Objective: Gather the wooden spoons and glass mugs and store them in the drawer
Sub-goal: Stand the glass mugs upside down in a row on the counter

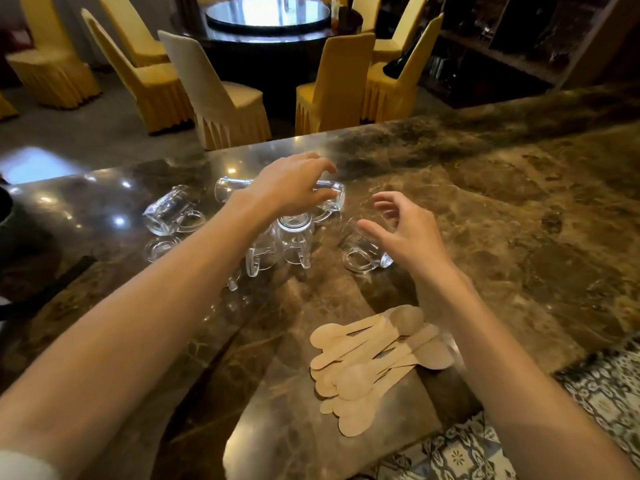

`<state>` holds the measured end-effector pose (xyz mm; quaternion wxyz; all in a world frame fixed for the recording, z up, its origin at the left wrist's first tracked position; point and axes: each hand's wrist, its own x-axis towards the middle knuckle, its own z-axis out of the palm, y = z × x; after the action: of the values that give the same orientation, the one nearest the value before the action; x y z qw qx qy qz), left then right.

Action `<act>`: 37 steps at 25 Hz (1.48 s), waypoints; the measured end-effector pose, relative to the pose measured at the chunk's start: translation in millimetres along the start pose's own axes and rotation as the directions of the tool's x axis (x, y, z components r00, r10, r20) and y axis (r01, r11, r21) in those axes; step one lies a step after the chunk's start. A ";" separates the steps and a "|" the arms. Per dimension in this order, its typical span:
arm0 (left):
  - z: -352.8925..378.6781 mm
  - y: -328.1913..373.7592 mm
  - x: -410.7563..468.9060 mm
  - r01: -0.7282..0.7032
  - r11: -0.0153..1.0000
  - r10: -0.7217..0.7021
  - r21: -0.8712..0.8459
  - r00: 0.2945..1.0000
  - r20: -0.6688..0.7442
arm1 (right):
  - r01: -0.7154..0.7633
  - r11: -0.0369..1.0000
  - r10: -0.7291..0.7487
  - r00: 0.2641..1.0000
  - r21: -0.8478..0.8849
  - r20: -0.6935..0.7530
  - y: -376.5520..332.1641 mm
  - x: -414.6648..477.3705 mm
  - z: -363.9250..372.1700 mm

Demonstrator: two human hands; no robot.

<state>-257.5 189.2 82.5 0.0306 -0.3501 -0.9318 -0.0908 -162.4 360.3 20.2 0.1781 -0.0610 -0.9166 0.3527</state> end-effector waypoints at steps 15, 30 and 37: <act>55.2 18.0 70.5 -0.042 0.940 -0.025 0.338 0.981 0.190 | -0.206 0.975 0.197 0.974 0.078 0.109 44.8 -30.5 2.9; 59.7 27.7 70.7 0.005 0.895 -0.068 0.445 0.990 0.124 | -0.150 0.980 0.136 0.985 0.132 0.107 51.7 -30.0 3.3; 42.6 24.5 70.9 0.065 0.961 -0.079 0.268 0.996 0.041 | -0.074 0.996 0.071 0.996 0.059 0.053 46.9 -5.2 -21.9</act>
<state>-294.5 261.3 52.8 0.0500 -0.3109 -0.9481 0.0432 -150.2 407.6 2.4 0.1434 -0.0799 -0.9070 0.3879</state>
